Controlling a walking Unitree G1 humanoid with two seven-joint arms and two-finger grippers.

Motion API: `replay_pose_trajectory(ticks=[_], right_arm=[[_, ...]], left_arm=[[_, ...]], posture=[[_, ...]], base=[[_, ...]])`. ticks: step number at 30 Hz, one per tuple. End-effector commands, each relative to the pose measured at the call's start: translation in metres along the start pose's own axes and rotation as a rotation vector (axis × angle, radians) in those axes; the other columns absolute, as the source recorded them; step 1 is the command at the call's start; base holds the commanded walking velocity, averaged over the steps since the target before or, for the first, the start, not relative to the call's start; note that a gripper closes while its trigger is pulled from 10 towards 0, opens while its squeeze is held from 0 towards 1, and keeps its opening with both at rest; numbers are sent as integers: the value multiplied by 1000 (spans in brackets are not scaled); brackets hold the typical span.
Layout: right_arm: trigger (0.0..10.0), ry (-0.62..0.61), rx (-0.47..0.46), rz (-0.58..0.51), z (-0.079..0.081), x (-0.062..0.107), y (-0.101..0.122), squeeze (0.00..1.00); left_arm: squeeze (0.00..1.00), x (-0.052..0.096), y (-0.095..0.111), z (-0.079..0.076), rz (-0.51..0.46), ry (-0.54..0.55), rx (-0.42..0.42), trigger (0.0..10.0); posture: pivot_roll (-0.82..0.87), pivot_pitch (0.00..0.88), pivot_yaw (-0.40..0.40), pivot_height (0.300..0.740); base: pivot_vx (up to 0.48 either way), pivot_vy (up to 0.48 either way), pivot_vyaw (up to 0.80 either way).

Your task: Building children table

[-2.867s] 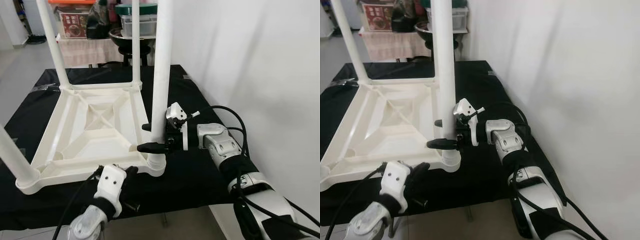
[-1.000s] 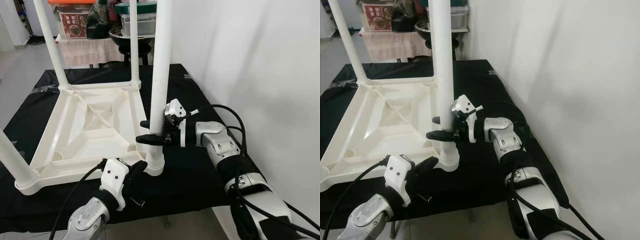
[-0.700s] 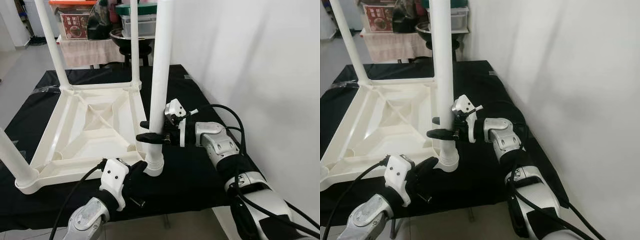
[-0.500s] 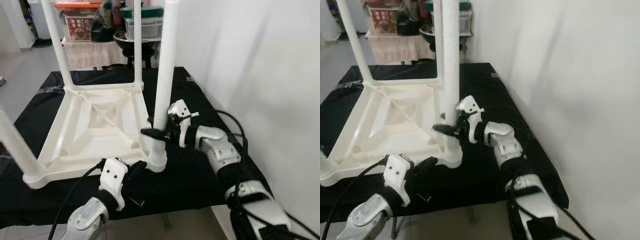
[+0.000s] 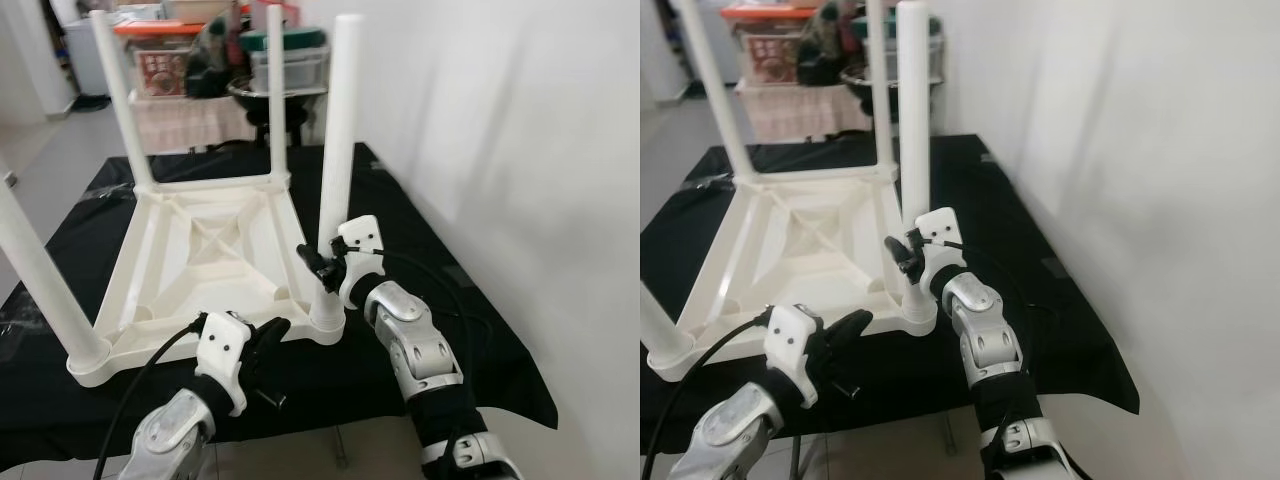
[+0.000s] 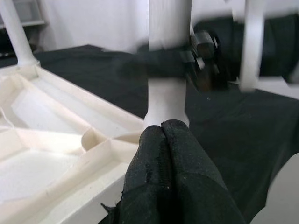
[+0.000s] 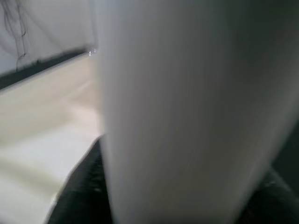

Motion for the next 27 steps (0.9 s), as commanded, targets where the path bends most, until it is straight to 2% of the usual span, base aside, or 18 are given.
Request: replay_pose_trajectory(ticks=[1, 2, 4, 5, 7, 8, 9, 10, 11, 13, 19, 20, 22, 27], right_arm=[[10000, 47, -15, -9, 5, -1, 0, 1000], [10000, 47, -15, -9, 5, -1, 0, 1000], [10000, 171, -1, -94, 8, -1, 17, 1000], [10000, 171, -1, -94, 8, -1, 17, 1000], [10000, 366, 27, -165, 15, 5, 31, 1000], [10000, 366, 27, -165, 15, 5, 31, 1000], [10000, 503, 70, -183, 20, 13, 34, 0], [10000, 591, 100, -189, 23, 19, 34, 0], [10000, 591, 100, -189, 23, 19, 34, 0], [10000, 693, 143, -188, 21, 22, 36, 0], [10000, 729, 148, -186, 17, 19, 40, 0], [0, 750, 133, -192, 15, 17, 44, 0], [0, 800, 132, -204, 16, 18, 50, 0], [0, 815, 130, -214, 15, 19, 52, 0]], left_arm=[[0, 1, -3, 5, 12, 16, 2, 10000], [0, 1, -3, 5, 12, 16, 2, 10000], [0, 1, -4, 4, 14, 9, 7, 10000], [0, 1, -4, 4, 14, 9, 7, 10000], [0, 0, -4, 3, 16, 4, 10, 10000], [0, 0, -4, 3, 16, 4, 10, 10000], [0, 0, -5, 3, 17, 2, 11, 10000], [0, -1, -5, 2, 18, 2, 11, 10000], [0, -1, -5, 2, 18, 2, 11, 10000], [0, 0, -5, 2, 20, 2, 12, 10000], [0, 0, -6, 2, 21, 3, 12, 10000], [0, 0, -6, 2, 23, 5, 11, 10000], [0, 0, -7, 2, 25, 5, 10, 10000], [0, 0, -7, 2, 27, 4, 11, 10000]], posture=[[19, 0, -40, 740], [19, 0, -40, 740], [17, 0, -44, 740], [17, 0, -44, 740], [21, 0, -46, 740], [21, 0, -46, 740], [27, 0, -50, 740], [27, 0, -50, 740], [27, 0, -50, 740], [45, 0, -61, 740], [51, 0, -61, 740], [57, 0, -61, 740], [57, 0, -57, 740], [57, 0, -56, 740]], base=[[0, 0, 0], [0, 0, 0], [0, 0, 0], [0, 0, 0], [0, 0, 0], [0, 0, 0], [0, 0, 0], [0, 0, 0], [0, 0, 0], [0, 0, 0], [0, 0, 0], [0, 0, 0], [0, 0, 0], [0, 0, 0]])
Point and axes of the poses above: a point about 5 cm out from each wrist's last joint towards the gripper, its own x axis pointing back from the gripper into the wrist, its own y axis along the axis of the wrist's last joint, z = x × y, the point moved 6 cm from there along -x, pointing out of the wrist towards the gripper, and after that the axes turned 13 degrees about x, right-handed, at the moved point
